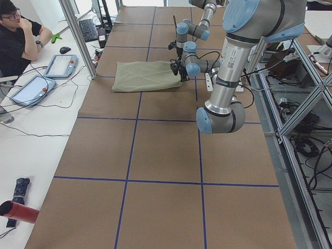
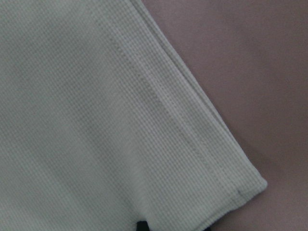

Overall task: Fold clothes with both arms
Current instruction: 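Grasp both near corners with both grippers and lift them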

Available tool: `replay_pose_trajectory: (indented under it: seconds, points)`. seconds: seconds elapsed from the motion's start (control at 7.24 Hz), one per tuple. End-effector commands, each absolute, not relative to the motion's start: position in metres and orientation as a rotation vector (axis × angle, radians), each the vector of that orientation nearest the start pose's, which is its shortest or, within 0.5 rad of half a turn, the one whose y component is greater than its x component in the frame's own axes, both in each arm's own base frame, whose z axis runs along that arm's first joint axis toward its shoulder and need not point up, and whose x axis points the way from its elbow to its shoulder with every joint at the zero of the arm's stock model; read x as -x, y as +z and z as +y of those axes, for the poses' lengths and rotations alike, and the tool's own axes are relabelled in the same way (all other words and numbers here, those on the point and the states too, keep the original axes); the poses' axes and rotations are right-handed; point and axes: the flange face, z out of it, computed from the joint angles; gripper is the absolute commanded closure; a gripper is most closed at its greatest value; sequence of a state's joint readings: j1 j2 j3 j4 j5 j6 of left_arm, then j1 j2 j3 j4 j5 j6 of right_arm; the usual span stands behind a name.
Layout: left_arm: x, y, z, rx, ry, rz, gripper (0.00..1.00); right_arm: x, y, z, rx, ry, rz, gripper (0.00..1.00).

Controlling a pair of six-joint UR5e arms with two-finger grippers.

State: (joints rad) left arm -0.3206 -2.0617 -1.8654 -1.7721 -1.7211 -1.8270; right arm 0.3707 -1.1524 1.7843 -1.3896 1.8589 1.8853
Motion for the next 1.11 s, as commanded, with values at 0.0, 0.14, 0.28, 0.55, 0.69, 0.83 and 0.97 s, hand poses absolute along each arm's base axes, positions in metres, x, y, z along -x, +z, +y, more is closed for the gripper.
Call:
replay_pose_trajectory:
  seconds: [0.0,0.14,0.28,0.55,0.69,0.83,0.97]
  points:
    - [-0.547,0.232,-0.306,0.106,-0.453,0.998,1.0,0.542,0.306,-0.324,0.25,0.523,-0.84,1.0]
    - [-0.547,0.232,-0.306,0.108,-0.452,0.998,1.0,0.537,0.296,-0.322,0.249,0.52,-0.861,1.0]
    - [-0.547,0.232,-0.306,0.109,-0.453,0.998,1.0,0.535,0.29,-0.321,0.247,0.515,-0.873,1.0]
    - [-0.546,0.229,-0.302,0.11,-0.447,1.005,1.0,0.533,0.29,-0.321,0.251,0.514,-0.875,1.0]
    - [-0.544,0.218,-0.278,0.126,-0.408,1.03,1.0,0.528,0.284,-0.318,0.255,0.506,-0.89,1.0]
    - [-0.537,0.201,-0.259,0.138,-0.377,1.07,1.0,0.517,0.273,-0.309,0.26,0.489,-0.918,1.0]
    - [-0.534,0.191,-0.236,0.157,-0.345,1.074,1.0,0.501,0.263,-0.292,0.281,0.457,-0.949,1.0]
